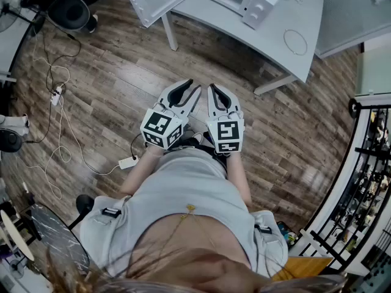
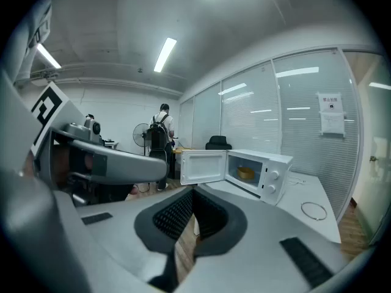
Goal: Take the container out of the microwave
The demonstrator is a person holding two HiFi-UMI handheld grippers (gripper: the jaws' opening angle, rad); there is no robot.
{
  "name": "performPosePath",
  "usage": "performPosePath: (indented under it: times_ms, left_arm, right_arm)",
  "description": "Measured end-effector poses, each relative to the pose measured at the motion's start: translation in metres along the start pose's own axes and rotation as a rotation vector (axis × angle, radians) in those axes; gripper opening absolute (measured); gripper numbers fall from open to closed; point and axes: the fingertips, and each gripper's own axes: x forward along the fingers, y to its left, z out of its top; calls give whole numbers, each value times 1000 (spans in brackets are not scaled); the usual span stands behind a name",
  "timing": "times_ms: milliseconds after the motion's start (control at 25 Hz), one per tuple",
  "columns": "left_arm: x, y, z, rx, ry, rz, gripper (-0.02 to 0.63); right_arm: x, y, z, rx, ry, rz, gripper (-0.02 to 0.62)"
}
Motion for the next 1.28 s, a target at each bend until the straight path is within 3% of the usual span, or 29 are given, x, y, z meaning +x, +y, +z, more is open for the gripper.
performPosePath:
  times_ms: [320,440,800,1280]
  left_arm:
    - [-3,-4,-6,0,5,1,127]
    - [2,0,-6,1,7,6,127]
    - [36,32,4,-8,12,-26,127]
    - [108,107,37,6,21,-100,127]
  right_arm:
    - [-10,-1,5,23,-56,-1,68]
    - [-4,-2,3,23,-52,16,129]
    - [37,-20,12,18,-38,-8,129]
    - [130,-62,38,32,-25,-72,127]
